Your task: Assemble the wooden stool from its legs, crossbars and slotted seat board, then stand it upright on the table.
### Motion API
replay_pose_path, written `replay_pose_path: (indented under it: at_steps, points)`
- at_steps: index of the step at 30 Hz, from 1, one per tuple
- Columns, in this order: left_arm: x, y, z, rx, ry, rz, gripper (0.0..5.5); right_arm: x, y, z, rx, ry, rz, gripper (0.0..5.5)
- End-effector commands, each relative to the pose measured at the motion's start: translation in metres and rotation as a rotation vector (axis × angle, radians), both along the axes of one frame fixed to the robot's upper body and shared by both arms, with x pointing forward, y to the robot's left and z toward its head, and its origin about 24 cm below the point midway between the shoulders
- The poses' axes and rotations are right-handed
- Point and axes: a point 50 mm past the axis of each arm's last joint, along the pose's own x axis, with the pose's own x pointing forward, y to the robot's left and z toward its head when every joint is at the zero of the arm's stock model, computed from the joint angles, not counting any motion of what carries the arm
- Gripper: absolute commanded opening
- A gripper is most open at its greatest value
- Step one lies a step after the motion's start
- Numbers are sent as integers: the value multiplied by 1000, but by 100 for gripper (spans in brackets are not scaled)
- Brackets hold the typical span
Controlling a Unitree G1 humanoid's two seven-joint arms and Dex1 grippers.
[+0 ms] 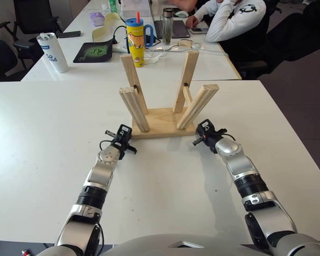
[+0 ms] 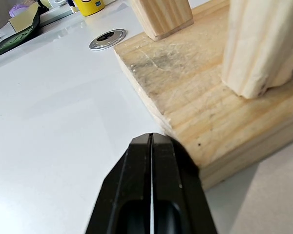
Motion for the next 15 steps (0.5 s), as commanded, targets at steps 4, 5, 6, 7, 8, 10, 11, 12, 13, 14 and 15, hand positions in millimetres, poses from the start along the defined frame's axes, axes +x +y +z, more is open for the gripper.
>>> replay_pose_path:
  at_steps: [4,5,6,7,8,10,11,12,13,14,15]
  points:
    - [-17,-30,-1,-94,98,-75,1,-11,34,-9,174,35,187,0]
    - [-16,-33,6,-111,81,-84,1,-13,38,-5,208,19,212,0]
    - [-14,-35,14,-124,62,-91,1,-13,42,0,236,-1,233,0]
    - [-12,-38,23,-130,39,-99,1,-14,45,7,263,-28,254,0]
    - [-10,-41,31,-120,11,-113,1,-13,49,17,284,-75,273,0]
    - [-8,-48,48,-139,-33,-140,1,-13,57,38,347,-145,304,0]
    - [-7,-53,60,-156,-63,-154,1,-14,61,50,371,-182,325,0]
    - [-6,-57,71,-173,-91,-167,1,-14,64,60,388,-209,342,0]
    - [-7,-61,81,-189,-119,-181,1,-15,66,68,398,-232,349,0]
    - [-7,-64,91,-208,-141,-190,1,-14,67,75,405,-248,352,0]
    - [-8,-66,98,-218,-155,-198,1,-14,67,79,407,-260,350,0]
